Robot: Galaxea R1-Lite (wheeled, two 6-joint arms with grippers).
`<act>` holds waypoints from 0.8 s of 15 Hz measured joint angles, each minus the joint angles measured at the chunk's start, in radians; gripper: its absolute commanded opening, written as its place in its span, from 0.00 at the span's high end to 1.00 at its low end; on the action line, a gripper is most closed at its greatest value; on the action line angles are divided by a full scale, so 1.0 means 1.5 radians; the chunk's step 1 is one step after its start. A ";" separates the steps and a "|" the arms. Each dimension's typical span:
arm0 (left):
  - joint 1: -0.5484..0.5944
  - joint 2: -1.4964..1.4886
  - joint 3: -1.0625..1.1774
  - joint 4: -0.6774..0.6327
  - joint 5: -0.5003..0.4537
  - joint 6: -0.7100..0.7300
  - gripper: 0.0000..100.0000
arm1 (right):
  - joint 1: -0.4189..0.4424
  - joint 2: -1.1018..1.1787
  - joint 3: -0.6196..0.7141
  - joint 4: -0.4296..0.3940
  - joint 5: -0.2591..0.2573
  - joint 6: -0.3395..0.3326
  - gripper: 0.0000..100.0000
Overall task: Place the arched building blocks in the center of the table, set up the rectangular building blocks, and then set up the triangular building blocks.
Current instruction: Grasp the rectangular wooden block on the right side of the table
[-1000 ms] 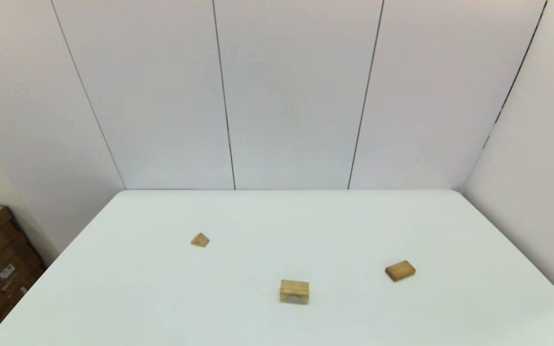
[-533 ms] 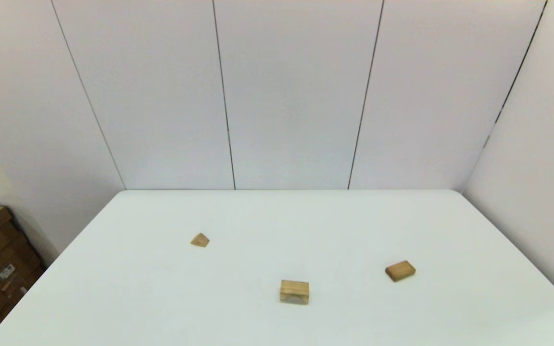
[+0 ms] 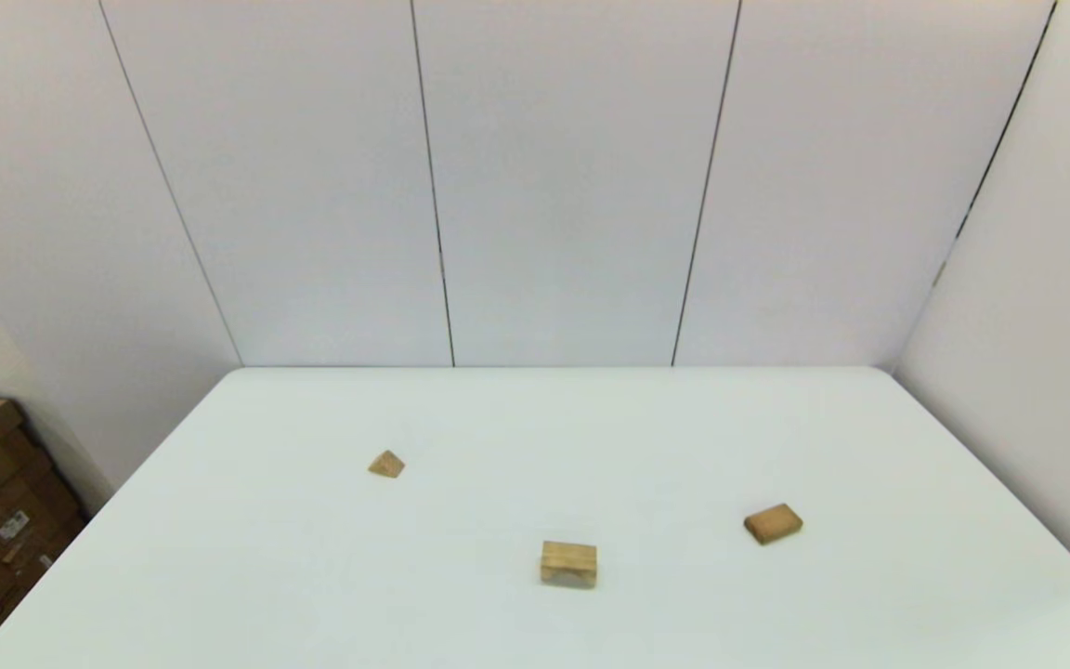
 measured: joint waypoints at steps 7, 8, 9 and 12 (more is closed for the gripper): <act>0.000 0.000 0.000 0.000 0.000 0.000 0.00 | 0.000 0.000 0.000 0.000 0.000 0.000 0.00; 0.000 0.000 0.000 0.000 0.000 0.000 0.00 | 0.000 0.000 0.000 0.000 0.000 0.000 0.00; 0.000 0.000 0.000 0.000 0.000 0.000 0.00 | 0.000 0.000 0.000 0.000 0.000 0.000 0.00; 0.000 0.000 0.000 0.000 0.000 0.000 0.00 | 0.000 0.000 0.000 0.000 0.000 0.000 0.00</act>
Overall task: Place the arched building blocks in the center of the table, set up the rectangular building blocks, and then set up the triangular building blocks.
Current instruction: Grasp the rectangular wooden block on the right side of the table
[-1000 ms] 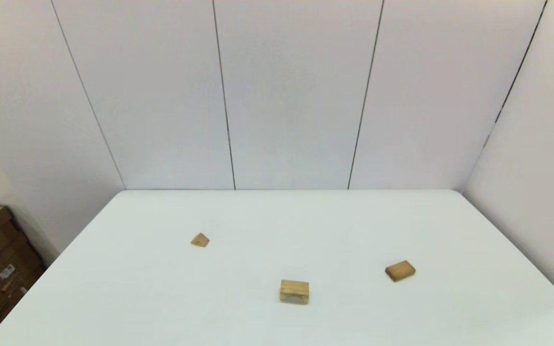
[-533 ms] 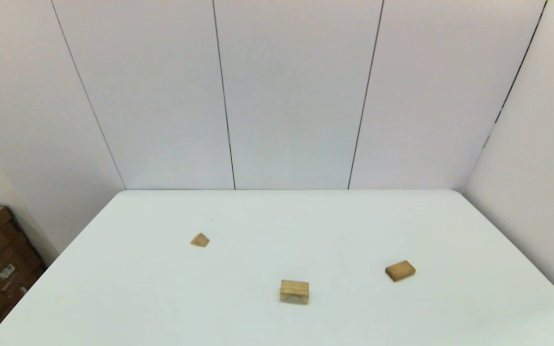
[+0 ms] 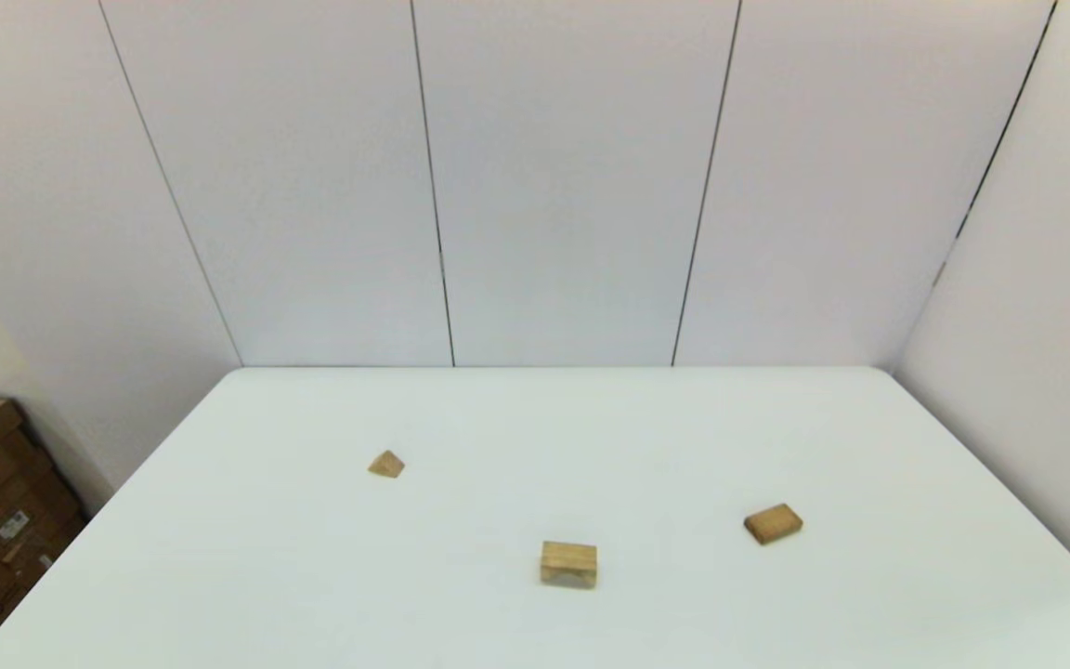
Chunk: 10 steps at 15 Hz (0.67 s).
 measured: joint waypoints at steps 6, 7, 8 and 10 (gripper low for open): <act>0.000 0.000 0.000 0.000 0.000 0.000 0.00 | 0.000 0.000 0.000 0.000 0.000 0.000 0.00; 0.000 0.000 0.000 0.000 0.000 0.000 0.00 | 0.000 0.000 0.000 0.000 0.000 0.000 0.00; 0.000 0.000 0.000 0.000 0.000 0.000 0.00 | 0.000 0.000 0.000 0.000 0.000 0.000 0.00; 0.000 0.000 0.000 0.000 0.000 0.000 0.00 | 0.000 0.000 0.000 0.000 0.000 0.000 0.00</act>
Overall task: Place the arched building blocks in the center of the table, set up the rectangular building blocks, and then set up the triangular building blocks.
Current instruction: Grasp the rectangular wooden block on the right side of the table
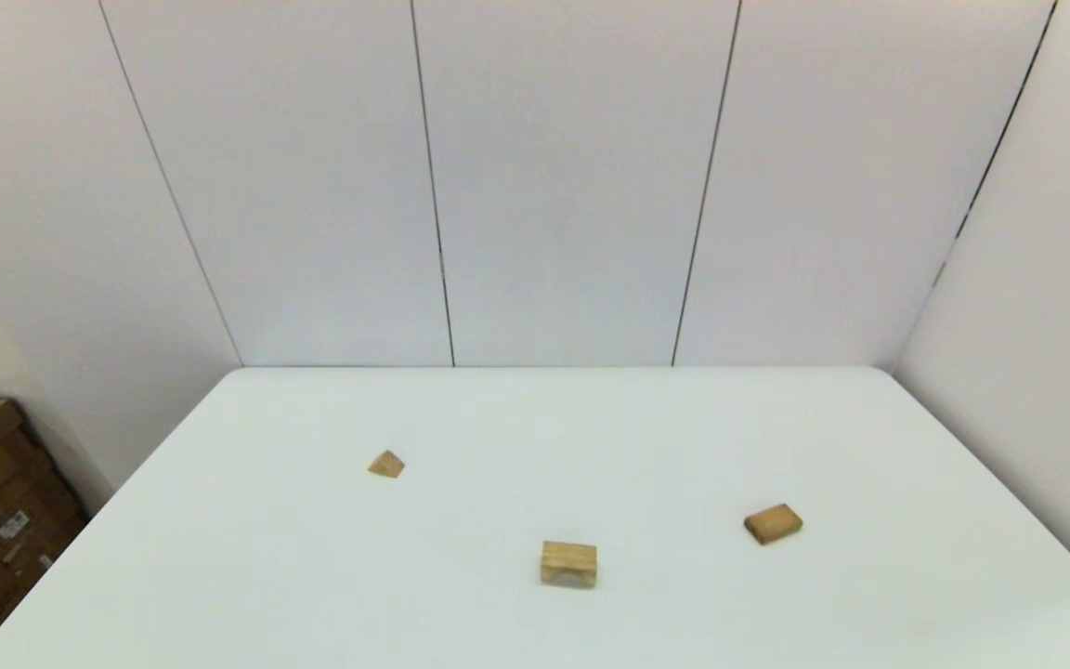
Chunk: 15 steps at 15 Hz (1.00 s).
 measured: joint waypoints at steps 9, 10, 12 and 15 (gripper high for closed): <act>0.000 0.000 0.000 0.000 0.000 0.000 0.00 | 0.000 0.006 -0.001 0.008 -0.002 -0.001 0.00; 0.000 0.000 0.000 0.000 0.000 0.000 0.00 | 0.000 0.015 -0.002 0.008 -0.005 0.001 0.00; 0.000 0.000 0.000 0.000 0.000 0.000 0.00 | 0.000 0.041 -0.003 0.009 -0.008 0.006 0.00; 0.000 0.000 0.000 0.000 0.001 0.000 0.00 | 0.004 0.103 -0.010 0.010 -0.010 0.009 0.00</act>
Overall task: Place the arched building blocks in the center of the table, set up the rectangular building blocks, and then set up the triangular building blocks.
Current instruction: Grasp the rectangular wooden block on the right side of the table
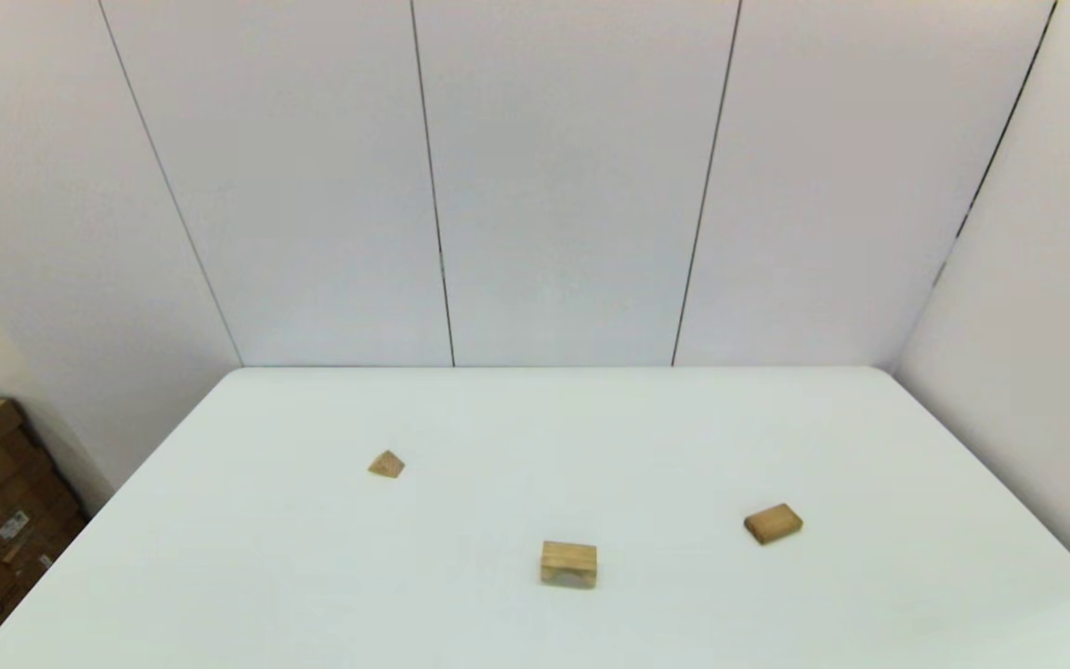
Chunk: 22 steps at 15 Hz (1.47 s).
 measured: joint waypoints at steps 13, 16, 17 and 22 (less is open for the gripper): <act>0.000 0.000 0.000 0.000 -0.001 0.000 0.00 | 0.045 0.559 -0.250 0.005 0.038 0.024 0.00; 0.000 0.000 0.000 0.000 -0.001 0.000 0.00 | 0.046 0.690 -0.315 0.005 0.062 -0.013 0.00; 0.000 0.000 0.000 0.000 -0.001 0.000 0.00 | 0.046 0.729 -0.334 0.004 0.074 -0.027 0.00; 0.000 0.000 0.000 0.000 -0.001 0.000 0.00 | 0.046 0.901 -0.444 0.013 0.100 -0.050 0.00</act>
